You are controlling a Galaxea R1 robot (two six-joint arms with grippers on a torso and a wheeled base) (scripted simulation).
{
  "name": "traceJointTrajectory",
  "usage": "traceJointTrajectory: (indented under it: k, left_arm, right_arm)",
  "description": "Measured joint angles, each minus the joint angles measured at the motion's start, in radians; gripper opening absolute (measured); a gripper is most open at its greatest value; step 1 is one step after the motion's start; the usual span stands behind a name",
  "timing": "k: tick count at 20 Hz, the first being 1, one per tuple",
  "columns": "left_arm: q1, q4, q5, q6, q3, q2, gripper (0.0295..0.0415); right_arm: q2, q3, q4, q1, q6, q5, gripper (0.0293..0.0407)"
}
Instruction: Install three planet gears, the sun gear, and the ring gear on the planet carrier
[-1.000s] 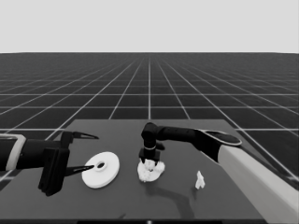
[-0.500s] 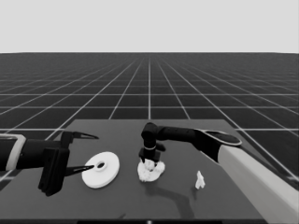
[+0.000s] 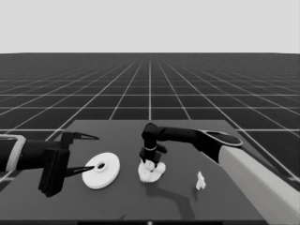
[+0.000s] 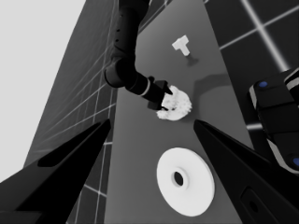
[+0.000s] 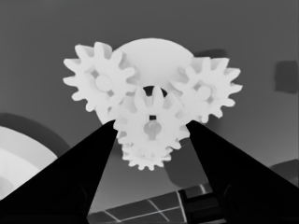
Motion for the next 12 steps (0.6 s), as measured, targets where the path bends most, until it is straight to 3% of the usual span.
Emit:
traceJointTrajectory:
  k: [12]
  left_arm:
    - [0.000, 0.000, 0.000, 0.000, 0.000, 0.000, 0.0385]
  right_arm:
    - [0.000, 0.000, 0.000, 0.000, 0.126, 0.000, 0.0310]
